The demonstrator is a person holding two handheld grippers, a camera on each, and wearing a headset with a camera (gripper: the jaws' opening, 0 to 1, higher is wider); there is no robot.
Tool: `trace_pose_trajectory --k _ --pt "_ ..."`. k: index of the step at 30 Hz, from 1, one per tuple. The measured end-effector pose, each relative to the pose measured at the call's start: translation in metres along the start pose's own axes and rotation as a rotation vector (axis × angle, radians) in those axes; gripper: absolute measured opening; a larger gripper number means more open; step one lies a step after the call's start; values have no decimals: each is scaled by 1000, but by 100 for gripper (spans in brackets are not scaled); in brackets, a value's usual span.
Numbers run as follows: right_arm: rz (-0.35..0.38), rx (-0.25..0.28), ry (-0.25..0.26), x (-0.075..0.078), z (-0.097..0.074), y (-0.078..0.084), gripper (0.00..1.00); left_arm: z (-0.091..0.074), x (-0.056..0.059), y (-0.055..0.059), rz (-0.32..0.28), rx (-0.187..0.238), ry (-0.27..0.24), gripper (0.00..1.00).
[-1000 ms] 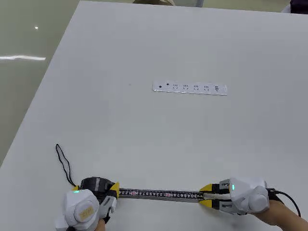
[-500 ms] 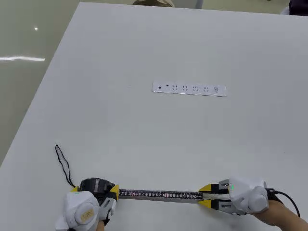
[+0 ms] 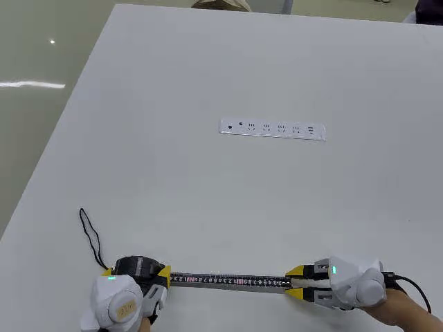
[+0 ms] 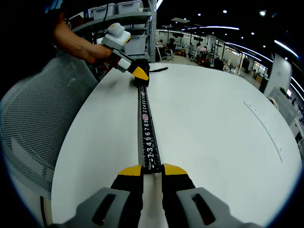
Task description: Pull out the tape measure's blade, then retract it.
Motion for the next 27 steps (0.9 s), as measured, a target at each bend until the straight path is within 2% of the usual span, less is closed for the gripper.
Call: trace_pose_trajectory --k 6,8,9,11,16,21,27 --pt "-2 -5 -1 0 1 -2 13 1 -1 0 -34 -7 11 67" --pt "-1 -7 -3 -1 1 -1 13 -1 -1 -5 -110 9 15 67" --pt "-2 -7 -4 -1 2 0 13 -1 -2 -6 -130 14 14 66" --pt "-1 -7 -4 -1 1 -1 13 -1 -2 -7 -84 7 14 66" --pt "-1 -8 -3 -1 1 0 13 0 0 -6 -72 13 2 66" --pt "5 -4 -4 -2 0 -1 13 0 0 -5 -54 23 -32 65" --pt "2 0 -3 -2 0 -4 13 0 -1 -5 -23 28 -37 65"
Point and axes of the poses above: the centre of the closed fingertips' face, and the gripper's own axes: z roughly forward along the fingers, x roughly to its right, y roughly out of its underside, the point moved 1 cm from there along -z, roughly backward along the fingers, and after that the axes turned 5 degrees about -y, right-handed, at the moved point
